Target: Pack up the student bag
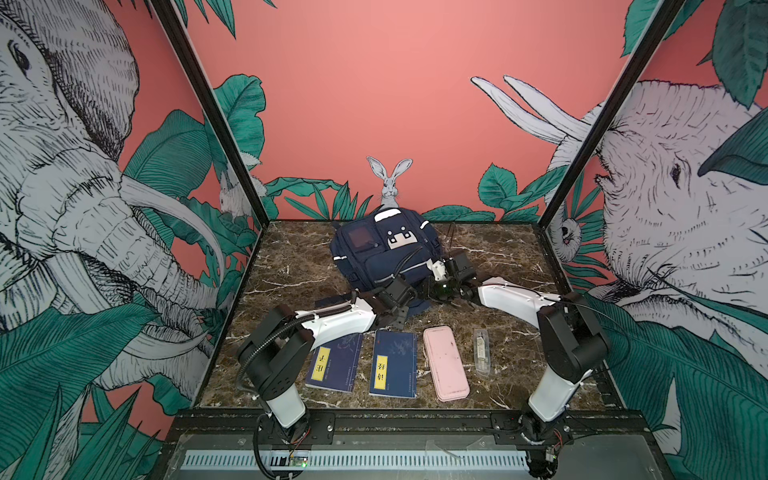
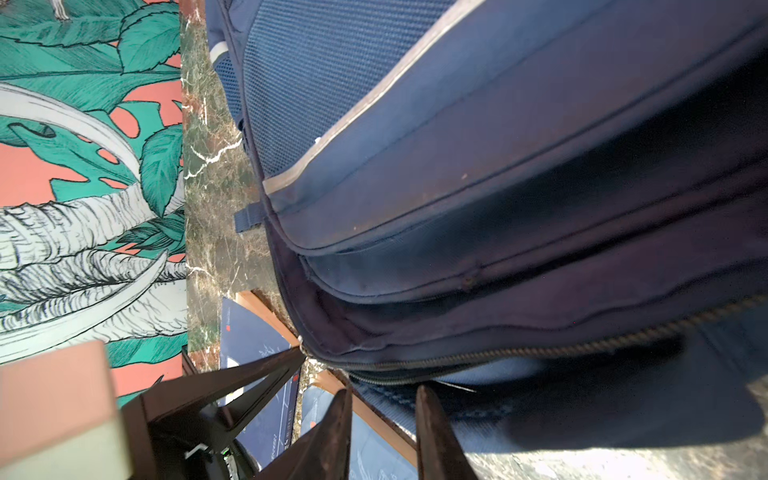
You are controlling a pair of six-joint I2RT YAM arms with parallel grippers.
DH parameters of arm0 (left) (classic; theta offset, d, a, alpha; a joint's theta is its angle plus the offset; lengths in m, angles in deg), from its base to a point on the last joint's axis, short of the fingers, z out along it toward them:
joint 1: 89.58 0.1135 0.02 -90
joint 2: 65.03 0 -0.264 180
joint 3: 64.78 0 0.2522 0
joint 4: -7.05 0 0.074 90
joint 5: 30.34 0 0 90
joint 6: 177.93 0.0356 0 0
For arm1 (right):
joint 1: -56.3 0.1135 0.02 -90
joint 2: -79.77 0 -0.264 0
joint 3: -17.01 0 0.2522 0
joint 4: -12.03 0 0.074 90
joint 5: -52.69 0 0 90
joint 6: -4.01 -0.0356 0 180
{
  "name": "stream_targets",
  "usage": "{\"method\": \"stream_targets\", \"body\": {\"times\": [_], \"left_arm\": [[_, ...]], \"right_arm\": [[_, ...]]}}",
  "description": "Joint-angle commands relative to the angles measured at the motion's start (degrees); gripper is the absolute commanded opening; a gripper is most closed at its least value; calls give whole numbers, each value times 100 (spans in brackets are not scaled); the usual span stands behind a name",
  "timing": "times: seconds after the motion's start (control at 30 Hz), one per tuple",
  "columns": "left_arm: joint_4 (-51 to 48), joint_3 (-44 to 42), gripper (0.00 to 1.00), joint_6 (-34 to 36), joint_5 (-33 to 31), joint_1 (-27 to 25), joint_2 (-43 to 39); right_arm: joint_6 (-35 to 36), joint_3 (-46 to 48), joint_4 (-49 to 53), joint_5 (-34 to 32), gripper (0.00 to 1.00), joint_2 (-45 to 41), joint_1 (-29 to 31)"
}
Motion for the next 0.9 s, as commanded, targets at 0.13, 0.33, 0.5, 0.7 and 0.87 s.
{"method": "stream_targets", "body": {"times": [0.13, 0.33, 0.5, 0.7, 0.87], "left_arm": [[-550, 398, 45, -63, -548, -29, 292], [-647, 470, 35, -104, -642, -29, 463], [-596, 396, 30, -24, -661, -37, 429], [-631, 330, 21, 109, -773, -81, 246], [-645, 323, 14, 189, -755, -82, 198]], "right_arm": [[23, -30, -150, 70, 23, -44, -93], [-8, 23, -226, 116, 20, 3, -119], [-1, -18, -246, 153, 18, 47, -111], [-31, -14, -274, 175, 18, 71, -117], [-41, -31, -285, 206, 18, 82, -116]]}}
